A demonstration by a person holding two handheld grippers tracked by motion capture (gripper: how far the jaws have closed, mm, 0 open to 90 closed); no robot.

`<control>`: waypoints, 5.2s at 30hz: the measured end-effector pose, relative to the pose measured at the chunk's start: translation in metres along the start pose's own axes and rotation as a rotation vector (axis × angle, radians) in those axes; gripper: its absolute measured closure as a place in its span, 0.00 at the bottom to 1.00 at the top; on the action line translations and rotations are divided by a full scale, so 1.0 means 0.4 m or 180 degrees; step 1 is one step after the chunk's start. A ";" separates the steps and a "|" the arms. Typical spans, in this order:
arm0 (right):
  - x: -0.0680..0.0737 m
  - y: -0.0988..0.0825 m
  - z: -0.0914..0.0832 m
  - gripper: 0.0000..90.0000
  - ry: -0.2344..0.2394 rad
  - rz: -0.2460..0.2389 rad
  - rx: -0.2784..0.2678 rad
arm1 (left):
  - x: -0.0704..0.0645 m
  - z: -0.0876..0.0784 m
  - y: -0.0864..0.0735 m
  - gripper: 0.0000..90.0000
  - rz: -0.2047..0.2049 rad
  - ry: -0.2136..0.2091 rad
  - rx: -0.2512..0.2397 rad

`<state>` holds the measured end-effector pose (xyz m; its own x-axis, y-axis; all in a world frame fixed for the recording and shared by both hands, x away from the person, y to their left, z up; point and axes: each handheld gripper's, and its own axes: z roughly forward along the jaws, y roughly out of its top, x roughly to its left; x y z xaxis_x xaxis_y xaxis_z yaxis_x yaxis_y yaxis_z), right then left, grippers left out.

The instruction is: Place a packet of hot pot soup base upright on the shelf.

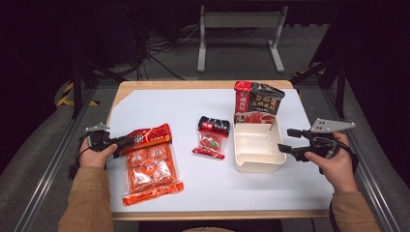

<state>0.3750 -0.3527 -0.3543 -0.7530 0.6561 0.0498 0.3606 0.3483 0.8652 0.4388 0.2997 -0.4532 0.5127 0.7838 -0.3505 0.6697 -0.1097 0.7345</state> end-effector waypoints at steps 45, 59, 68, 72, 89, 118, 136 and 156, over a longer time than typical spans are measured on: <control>0.033 0.026 -0.022 0.73 0.0316 -0.0019 0.0101 | -0.061 -0.109 0.059 1.00 -0.0081 -0.0167 -0.0379; 0.046 0.038 -0.025 0.77 0.0386 -0.0039 0.0100 | -0.171 -0.178 0.108 1.00 0.0349 -0.0216 -0.0646; 0.057 0.048 -0.031 0.78 0.0404 -0.0063 0.0072 | -0.245 -0.210 0.134 1.00 0.0627 -0.0293 -0.0856; 0.065 0.053 -0.032 0.78 0.0408 -0.0089 0.0066 | -0.273 -0.225 0.142 1.00 0.0719 -0.0369 -0.0943; 0.074 0.062 -0.033 0.77 0.0506 -0.0083 0.0026 | -0.374 -0.259 0.174 1.00 0.1015 -0.0996 -0.1265; 0.151 0.140 0.082 0.38 0.0666 -0.0390 -0.0436 | -0.505 -0.229 0.219 1.00 0.1355 -0.1472 -0.1315; 0.233 0.175 0.240 0.34 0.0964 -0.0571 -0.0406 | -0.553 -0.172 0.228 1.00 0.1371 -0.1453 -0.1269; 0.284 0.158 0.318 0.34 0.1035 -0.0751 -0.0359 | -0.584 -0.158 0.224 1.00 0.1417 -0.1581 -0.1270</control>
<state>0.3822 -0.1708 -0.3574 -0.9489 0.3150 -0.0172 0.1083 0.3765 0.9201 0.3449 0.1456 -0.2688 0.9317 0.3415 -0.1235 0.1484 -0.0478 0.9878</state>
